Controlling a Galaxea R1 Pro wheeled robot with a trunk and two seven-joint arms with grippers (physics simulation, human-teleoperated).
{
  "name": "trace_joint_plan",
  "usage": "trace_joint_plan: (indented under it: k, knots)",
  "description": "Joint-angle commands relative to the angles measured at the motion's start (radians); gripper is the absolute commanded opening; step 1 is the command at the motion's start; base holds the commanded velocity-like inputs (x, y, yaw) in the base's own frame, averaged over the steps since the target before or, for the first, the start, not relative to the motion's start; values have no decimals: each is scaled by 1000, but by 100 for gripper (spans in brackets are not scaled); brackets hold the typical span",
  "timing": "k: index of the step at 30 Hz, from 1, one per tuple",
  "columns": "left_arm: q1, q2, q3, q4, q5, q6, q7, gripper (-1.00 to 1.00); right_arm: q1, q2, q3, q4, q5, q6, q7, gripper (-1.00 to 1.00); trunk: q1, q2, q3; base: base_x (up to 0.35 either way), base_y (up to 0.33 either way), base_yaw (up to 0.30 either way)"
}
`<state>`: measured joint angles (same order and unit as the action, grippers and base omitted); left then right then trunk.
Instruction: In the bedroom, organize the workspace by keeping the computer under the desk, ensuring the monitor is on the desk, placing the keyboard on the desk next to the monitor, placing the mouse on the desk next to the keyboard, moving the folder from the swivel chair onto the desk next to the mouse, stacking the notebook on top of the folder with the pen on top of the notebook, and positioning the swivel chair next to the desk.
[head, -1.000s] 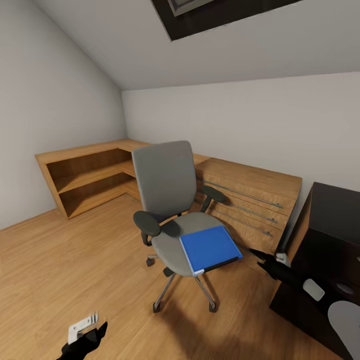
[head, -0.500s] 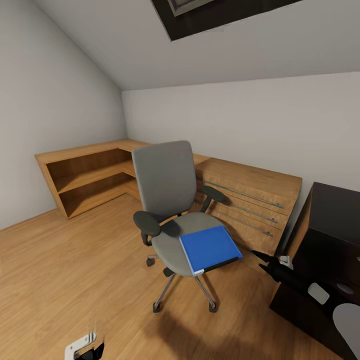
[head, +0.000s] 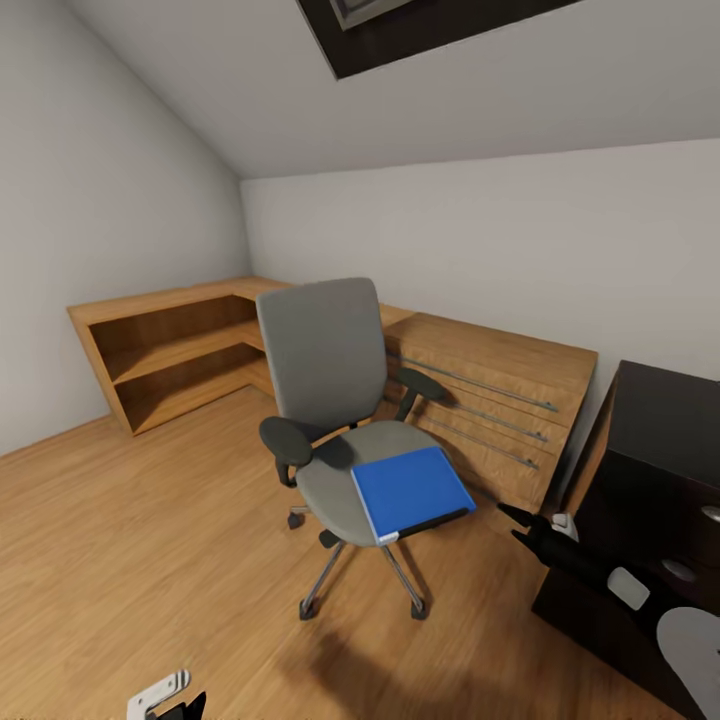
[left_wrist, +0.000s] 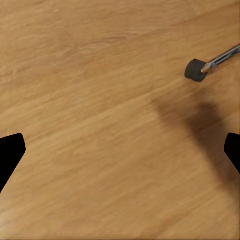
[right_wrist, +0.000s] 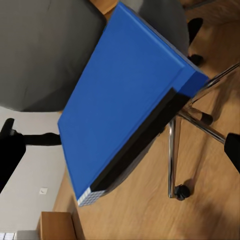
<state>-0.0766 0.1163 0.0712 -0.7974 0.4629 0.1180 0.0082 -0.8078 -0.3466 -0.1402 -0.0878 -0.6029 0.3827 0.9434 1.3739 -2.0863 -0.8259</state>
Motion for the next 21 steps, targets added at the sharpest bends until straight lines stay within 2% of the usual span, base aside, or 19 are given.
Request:
trace_joint_plan:
  k: [1, 21]
  knots:
    - [0, 0, 1, -2, 10, 6, 1, 100, -1, 1, -9, 0, 3, 8, 2, 100, 4, -8, -4, -1, -2, 0]
    - [0, -3, 2, 0, 13, 6, 0, 100, -1, 7, -8, 0, 5, -2, 11, 100, 80, -148, -67, 0, 0, 0]
